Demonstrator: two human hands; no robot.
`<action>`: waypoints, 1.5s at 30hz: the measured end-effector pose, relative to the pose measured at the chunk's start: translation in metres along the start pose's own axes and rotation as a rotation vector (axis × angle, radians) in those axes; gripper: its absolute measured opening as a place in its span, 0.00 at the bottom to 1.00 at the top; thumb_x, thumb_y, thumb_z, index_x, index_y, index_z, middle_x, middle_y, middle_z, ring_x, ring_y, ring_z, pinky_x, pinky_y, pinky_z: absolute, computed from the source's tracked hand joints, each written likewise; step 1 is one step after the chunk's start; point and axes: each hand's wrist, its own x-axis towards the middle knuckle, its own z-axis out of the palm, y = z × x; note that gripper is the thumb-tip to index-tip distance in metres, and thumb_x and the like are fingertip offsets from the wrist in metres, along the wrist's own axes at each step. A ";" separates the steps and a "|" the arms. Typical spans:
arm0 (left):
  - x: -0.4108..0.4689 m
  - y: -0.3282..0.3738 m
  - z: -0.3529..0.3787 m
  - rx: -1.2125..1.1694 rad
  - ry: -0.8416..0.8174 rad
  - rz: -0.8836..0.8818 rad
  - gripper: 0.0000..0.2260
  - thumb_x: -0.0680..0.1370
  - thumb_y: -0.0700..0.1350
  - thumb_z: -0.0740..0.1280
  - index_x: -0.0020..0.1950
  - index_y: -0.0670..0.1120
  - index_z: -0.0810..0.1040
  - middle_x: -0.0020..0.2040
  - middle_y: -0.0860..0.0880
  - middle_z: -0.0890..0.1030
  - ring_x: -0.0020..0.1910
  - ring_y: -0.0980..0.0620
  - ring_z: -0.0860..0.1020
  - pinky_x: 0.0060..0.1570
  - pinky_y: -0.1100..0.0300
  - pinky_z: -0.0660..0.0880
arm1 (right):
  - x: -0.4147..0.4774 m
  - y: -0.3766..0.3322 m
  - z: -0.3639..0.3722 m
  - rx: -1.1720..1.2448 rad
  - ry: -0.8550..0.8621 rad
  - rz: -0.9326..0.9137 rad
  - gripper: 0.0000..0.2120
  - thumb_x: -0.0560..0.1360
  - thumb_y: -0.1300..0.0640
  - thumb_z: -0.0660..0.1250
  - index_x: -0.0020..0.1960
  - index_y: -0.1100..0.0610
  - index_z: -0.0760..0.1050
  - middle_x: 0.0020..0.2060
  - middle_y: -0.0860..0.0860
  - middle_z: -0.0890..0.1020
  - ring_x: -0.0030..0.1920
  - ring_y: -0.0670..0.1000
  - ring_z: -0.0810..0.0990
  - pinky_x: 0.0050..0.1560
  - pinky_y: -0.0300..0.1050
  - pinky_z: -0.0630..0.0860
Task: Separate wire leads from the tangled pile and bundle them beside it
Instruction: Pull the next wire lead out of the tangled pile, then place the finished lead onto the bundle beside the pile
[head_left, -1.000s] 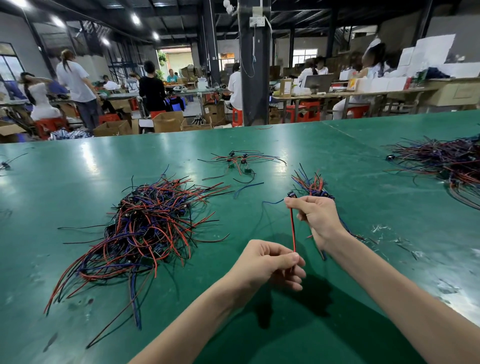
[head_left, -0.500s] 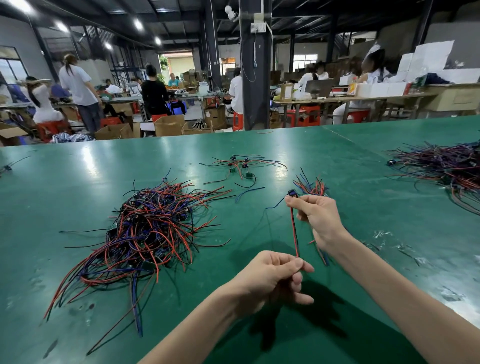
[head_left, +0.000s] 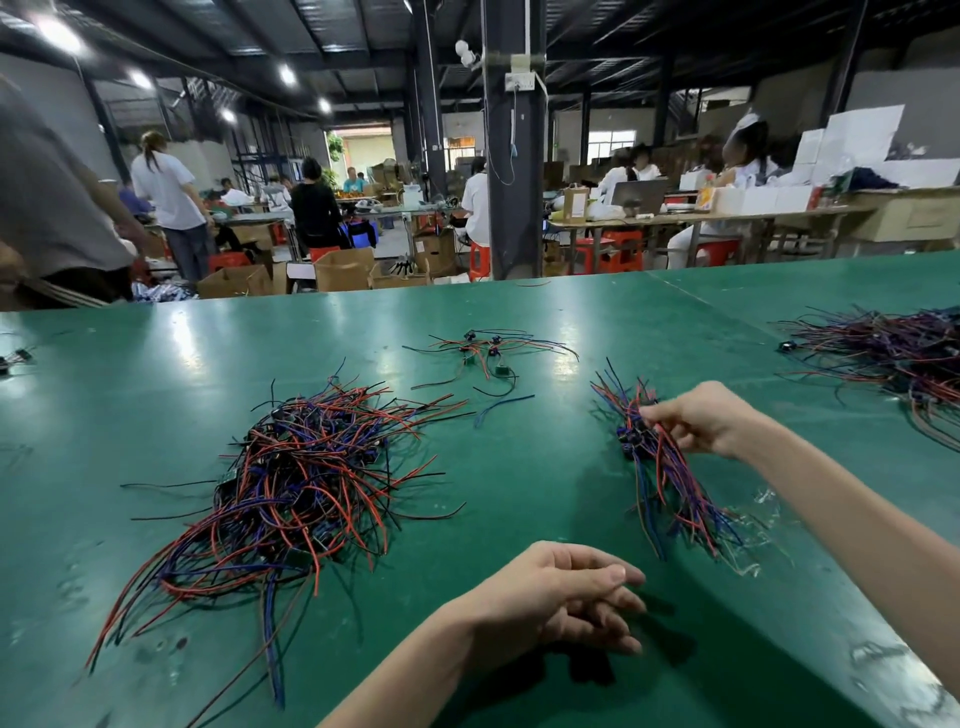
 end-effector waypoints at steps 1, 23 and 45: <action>0.000 0.000 -0.001 0.004 -0.001 0.003 0.07 0.79 0.39 0.62 0.55 0.38 0.76 0.41 0.45 0.80 0.33 0.55 0.77 0.49 0.54 0.80 | 0.000 0.005 0.000 -0.032 0.026 -0.008 0.08 0.70 0.66 0.74 0.36 0.67 0.76 0.19 0.53 0.74 0.16 0.44 0.65 0.17 0.32 0.62; 0.005 0.001 -0.009 0.156 0.235 0.162 0.05 0.79 0.36 0.63 0.49 0.41 0.78 0.36 0.49 0.81 0.29 0.55 0.76 0.38 0.54 0.79 | -0.065 0.044 0.076 -0.946 0.588 -0.921 0.15 0.69 0.56 0.72 0.52 0.62 0.76 0.48 0.60 0.76 0.49 0.62 0.74 0.47 0.56 0.71; -0.052 0.092 -0.214 1.118 1.352 -0.504 0.20 0.76 0.44 0.59 0.68 0.47 0.68 0.68 0.38 0.67 0.68 0.39 0.61 0.65 0.45 0.60 | -0.060 0.064 0.139 -0.958 0.060 -0.990 0.11 0.79 0.51 0.55 0.55 0.56 0.70 0.44 0.53 0.82 0.45 0.59 0.78 0.39 0.49 0.67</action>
